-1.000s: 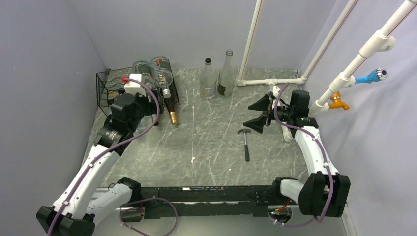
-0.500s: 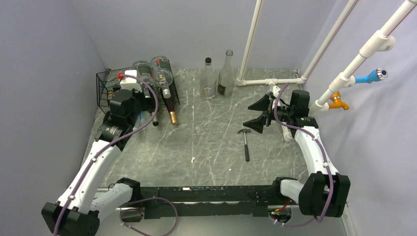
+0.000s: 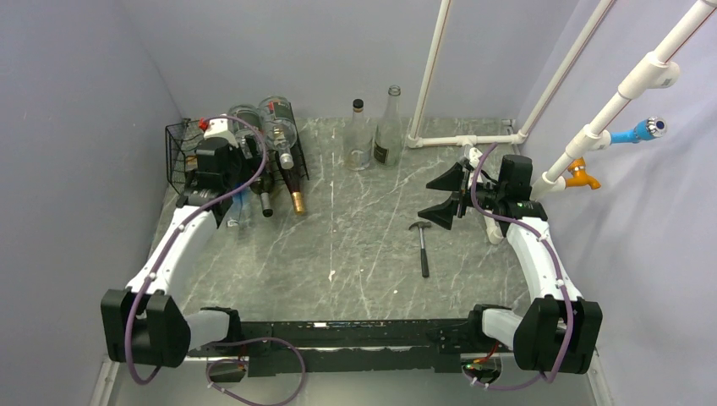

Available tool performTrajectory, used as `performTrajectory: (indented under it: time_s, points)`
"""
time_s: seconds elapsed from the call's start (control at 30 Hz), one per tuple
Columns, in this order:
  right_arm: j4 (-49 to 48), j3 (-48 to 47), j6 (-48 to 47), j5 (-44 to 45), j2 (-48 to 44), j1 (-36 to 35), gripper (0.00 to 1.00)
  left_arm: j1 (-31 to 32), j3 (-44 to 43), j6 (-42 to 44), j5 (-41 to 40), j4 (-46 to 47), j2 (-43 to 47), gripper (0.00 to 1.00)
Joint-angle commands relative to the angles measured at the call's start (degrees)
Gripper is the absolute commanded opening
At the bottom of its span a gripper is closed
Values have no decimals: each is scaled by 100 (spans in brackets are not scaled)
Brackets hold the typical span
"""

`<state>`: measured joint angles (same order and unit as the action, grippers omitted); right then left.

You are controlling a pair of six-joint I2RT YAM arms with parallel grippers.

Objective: Take the wine bottle off the wine rack
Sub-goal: Pick up the wine bottle from the wine rack.

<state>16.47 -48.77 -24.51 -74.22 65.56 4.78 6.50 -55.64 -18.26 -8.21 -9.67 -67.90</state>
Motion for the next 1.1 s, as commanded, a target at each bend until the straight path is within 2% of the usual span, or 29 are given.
performTrajectory:
  time_s: [0.0,0.63,1.07]
  points:
    - [-100,35,-168,-265,-87,23,100,-65,-306,-178,235,173,-266,99]
    - [-118,48,-174,-249,-43,23,100,-149,-645,-218,74,317,-1340,99]
    - [-118,52,-174,-234,-22,23,100,-158,-673,-289,52,641,-1673,99]
